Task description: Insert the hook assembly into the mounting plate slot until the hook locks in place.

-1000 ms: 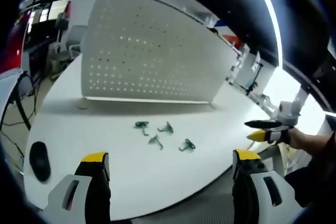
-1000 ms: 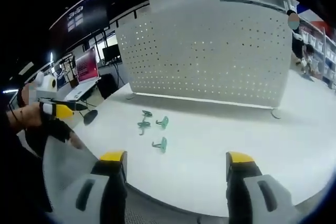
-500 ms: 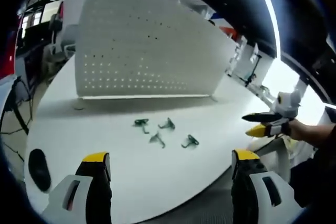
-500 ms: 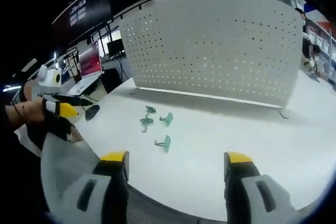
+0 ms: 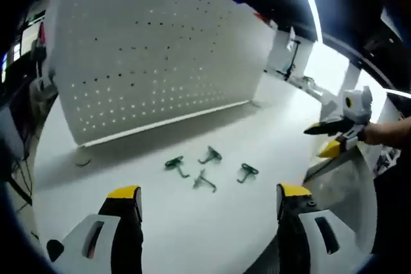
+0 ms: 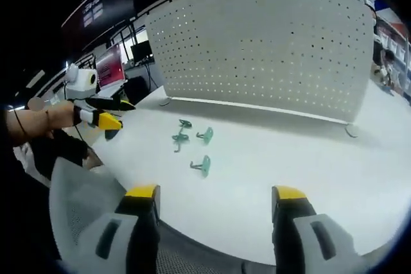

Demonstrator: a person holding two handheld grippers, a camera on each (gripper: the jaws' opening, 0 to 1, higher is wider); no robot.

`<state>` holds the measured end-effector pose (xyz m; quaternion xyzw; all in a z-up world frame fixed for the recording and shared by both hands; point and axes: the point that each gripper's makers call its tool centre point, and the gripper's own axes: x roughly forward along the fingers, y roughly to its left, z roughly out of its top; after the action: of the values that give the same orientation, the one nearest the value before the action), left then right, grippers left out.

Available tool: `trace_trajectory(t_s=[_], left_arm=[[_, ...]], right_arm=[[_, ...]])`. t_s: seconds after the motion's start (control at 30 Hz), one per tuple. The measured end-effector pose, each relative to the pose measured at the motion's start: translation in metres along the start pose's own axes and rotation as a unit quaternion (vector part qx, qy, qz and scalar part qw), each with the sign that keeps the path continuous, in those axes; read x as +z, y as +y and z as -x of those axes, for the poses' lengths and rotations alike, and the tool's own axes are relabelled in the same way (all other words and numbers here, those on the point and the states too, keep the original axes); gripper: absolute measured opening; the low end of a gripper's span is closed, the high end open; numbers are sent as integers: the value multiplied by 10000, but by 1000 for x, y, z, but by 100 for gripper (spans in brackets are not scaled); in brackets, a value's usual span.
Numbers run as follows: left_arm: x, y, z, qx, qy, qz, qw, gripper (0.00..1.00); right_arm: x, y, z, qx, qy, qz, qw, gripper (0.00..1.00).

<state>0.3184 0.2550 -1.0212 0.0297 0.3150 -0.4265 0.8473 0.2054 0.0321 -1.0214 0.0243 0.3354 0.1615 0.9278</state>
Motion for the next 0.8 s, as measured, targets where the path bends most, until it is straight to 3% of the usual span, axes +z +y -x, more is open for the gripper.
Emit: trace_trajectory(t_s=[0.57, 0.8], left_arm=[[-7, 26, -59, -139, 561, -541, 9969, 73], [-9, 32, -88, -265, 714, -538, 9956, 69]], right_arm=[[-15, 1, -5, 74, 157, 84, 9998, 60], [-23, 6, -9, 126, 300, 220, 9992, 58]])
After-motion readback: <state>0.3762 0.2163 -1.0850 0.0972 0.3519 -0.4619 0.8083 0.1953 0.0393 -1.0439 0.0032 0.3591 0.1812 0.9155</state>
